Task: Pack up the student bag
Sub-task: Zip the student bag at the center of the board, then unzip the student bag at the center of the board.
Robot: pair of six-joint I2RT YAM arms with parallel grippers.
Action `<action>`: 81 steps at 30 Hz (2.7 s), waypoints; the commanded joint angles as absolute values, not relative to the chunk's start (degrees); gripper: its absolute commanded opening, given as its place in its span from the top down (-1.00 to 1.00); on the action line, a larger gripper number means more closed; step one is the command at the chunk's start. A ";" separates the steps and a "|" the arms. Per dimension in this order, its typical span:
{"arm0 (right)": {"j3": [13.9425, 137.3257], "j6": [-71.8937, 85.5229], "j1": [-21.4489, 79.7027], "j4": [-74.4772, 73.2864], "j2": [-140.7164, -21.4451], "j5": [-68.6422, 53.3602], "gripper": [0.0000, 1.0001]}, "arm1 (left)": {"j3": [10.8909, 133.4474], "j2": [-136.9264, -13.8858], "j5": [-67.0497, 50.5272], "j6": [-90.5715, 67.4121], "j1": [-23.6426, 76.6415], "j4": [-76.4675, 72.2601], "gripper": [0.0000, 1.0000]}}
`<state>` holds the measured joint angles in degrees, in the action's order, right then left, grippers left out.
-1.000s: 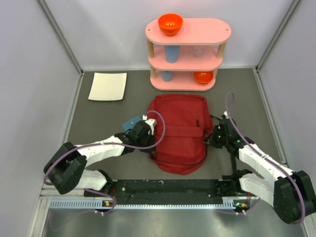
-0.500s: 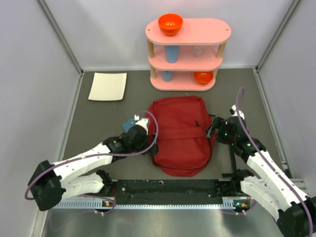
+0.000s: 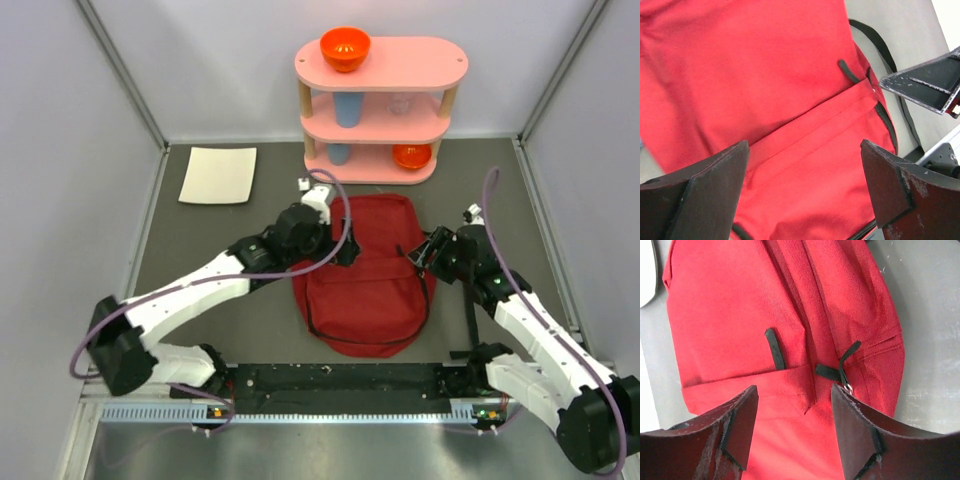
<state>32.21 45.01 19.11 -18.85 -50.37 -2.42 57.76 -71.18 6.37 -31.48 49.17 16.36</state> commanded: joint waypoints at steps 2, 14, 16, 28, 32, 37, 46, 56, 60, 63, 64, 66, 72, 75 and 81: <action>30.59 48.95 14.34 -14.59 -51.68 -5.80 -0.11 | 67.13 -83.11 -2.99 -32.33 49.22 10.81 -0.90; 23.29 55.37 11.87 -17.40 -39.91 0.26 -0.04 | 78.92 -99.74 -10.46 -38.76 50.89 5.71 -0.62; 23.55 54.76 11.78 -17.40 -39.64 1.41 0.03 | 80.50 -101.33 -10.98 -39.20 51.41 5.71 -0.56; 27.86 50.45 9.93 -15.21 -48.43 -2.37 0.18 | 86.21 -111.09 -7.74 -38.14 51.94 9.48 -0.45; 26.98 50.45 9.93 -14.59 -47.81 -2.37 0.18 | 86.31 -113.37 -5.28 -40.07 51.94 9.67 -0.37; 25.93 50.45 9.93 -14.24 -47.72 -3.95 0.18 | 87.27 -115.48 -6.32 -41.04 52.03 9.23 -0.09; 24.87 49.49 10.02 -11.70 -47.63 -4.74 0.19 | 85.78 -117.95 -5.18 -40.96 52.03 9.58 0.24; 28.12 48.60 9.32 -5.55 -59.66 -10.63 0.35 | 83.59 -115.32 -3.61 -40.17 51.94 10.63 0.75; 29.00 49.48 8.61 -1.15 -63.28 -14.32 0.34 | 82.44 -114.35 -2.81 -38.94 51.86 10.81 0.95; 30.06 49.39 8.53 -0.44 -64.59 -15.03 0.31 | 81.04 -113.21 -3.43 -38.76 51.94 10.55 0.69; 30.32 49.48 8.53 -0.44 -64.77 -15.03 0.29 | 80.69 -112.25 -3.43 -38.76 51.94 9.94 0.39; 30.67 49.57 8.53 -0.35 -65.30 -14.77 0.29 | 79.46 -111.36 -3.34 -38.41 52.03 9.49 0.27; 32.51 49.13 8.44 3.42 -70.74 -15.81 0.35 | 76.73 -109.07 -3.34 -38.67 52.03 8.26 0.02; 32.70 48.96 8.44 4.92 -72.77 -17.22 0.40 | 77.08 -109.68 -3.78 -38.50 52.03 8.17 -0.04; 31.20 48.43 8.52 9.48 -73.65 -20.90 0.43 | 78.57 -111.53 -4.39 -38.67 51.94 9.22 -0.06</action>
<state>30.48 49.50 9.19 3.03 -73.69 -17.08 78.78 -110.17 -6.07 -40.36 52.69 3.51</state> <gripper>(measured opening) 0.287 0.525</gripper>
